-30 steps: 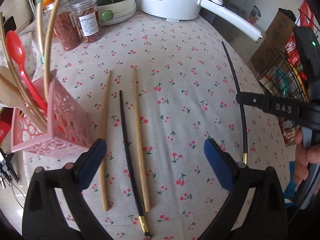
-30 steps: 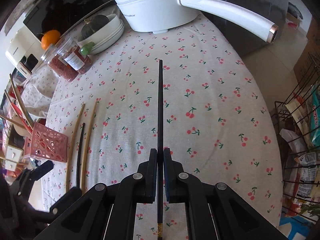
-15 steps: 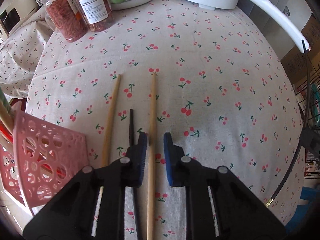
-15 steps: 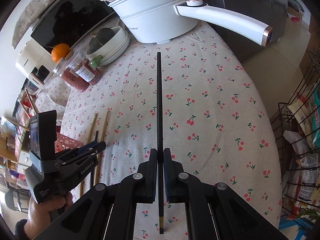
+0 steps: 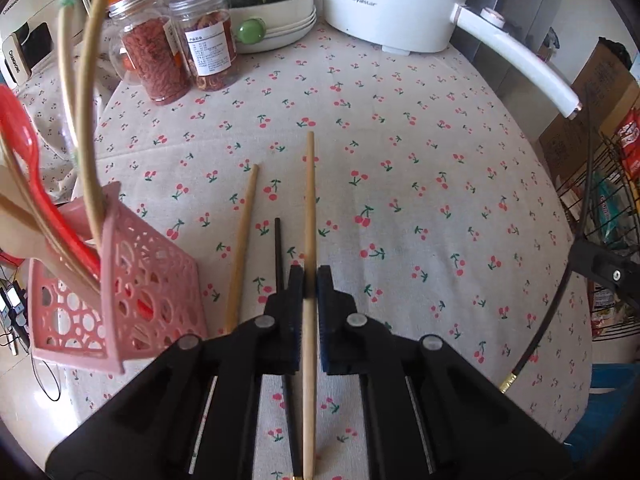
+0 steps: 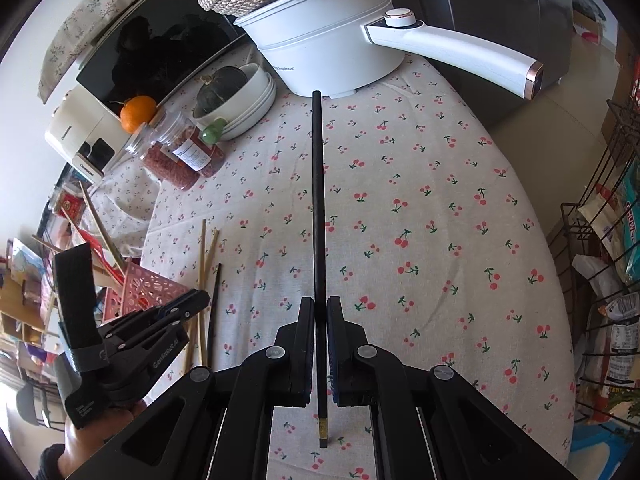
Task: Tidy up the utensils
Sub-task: 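Lower the wooden chopstick into the pink basket with the left gripper while the right gripper holds the black chopstick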
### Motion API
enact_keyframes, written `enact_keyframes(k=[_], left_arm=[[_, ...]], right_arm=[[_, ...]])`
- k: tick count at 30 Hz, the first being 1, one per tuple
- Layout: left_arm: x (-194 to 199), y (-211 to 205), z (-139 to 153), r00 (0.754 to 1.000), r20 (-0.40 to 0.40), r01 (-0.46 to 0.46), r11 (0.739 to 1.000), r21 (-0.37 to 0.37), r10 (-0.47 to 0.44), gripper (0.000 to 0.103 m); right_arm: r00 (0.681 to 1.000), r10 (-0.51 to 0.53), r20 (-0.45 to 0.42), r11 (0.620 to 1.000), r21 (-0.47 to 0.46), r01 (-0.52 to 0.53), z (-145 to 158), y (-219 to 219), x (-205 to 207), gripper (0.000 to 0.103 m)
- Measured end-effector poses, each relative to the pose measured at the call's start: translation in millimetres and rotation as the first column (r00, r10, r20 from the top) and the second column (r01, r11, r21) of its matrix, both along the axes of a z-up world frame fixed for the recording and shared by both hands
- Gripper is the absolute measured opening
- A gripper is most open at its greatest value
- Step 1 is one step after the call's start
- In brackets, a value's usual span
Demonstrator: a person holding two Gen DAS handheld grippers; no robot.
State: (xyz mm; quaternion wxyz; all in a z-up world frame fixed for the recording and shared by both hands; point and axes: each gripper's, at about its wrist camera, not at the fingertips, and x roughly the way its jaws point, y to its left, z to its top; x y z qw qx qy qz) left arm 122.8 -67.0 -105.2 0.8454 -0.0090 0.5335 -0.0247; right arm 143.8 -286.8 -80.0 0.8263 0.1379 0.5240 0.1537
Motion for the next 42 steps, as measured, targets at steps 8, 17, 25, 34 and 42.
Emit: enact_keyframes(k=[8,17,25,34,42], left_arm=[[-68.2,17.8,59.8,0.979,0.194,0.078,0.994,-0.075,-0.062,0.008],[-96.6,47.8,105.2,0.908,0.414,0.128,0.985,-0.115,-0.069,0.007],[-118.3,76.9,144.5,0.826,0.564,0.128,0.974,-0.187,0.000,0.007],[-119.4,119.0,160.2,0.735,0.668,0.050,0.973,-0.225,0.117,0.007],[-109.2,130.2,143.1,0.665,0.734,-0.006,0.983,-0.184,0.141,0.007]], right_arm=[[0.994,0.014,0.106,1.000,0.006,-0.015,32.0,12.9,-33.2,0.006],[0.960,0.030,0.278,1.000,-0.008,-0.029,74.5,29.2,-58.2,0.006],[0.936,0.035,0.349,0.997,0.047,-0.055,101.8,41.8,-59.8,0.006],[0.924,0.065,0.378,0.992,0.076,-0.101,112.1,65.9,-60.1,0.006],[0.909,0.090,0.406,0.987,0.083,-0.135,113.3,83.2,-59.8,0.006]])
